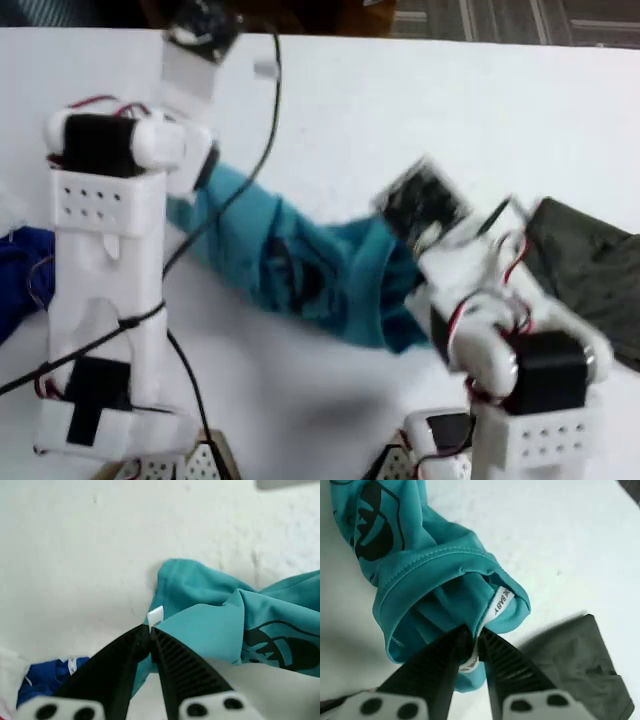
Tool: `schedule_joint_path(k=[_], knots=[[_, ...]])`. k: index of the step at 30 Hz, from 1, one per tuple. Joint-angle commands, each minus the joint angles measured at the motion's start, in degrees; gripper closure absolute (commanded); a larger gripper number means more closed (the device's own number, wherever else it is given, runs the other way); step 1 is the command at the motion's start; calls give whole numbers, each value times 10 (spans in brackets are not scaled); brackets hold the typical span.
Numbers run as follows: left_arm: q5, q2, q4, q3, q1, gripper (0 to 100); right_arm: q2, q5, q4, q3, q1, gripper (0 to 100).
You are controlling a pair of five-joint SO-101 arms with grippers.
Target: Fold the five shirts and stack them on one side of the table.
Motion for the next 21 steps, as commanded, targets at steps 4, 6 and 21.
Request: schedule_joint_path(k=[4, 6, 21], knots=[[-7, -28, -4, 107, -1, 973, -33, 23, -11, 132, 6, 981], [-8, -28, -10, 138, 4, 973, -24, 69, 0, 166, 4, 980], [-8, -28, -84, 251, 12, 973, 229, 264, 11, 69, 76, 657]])
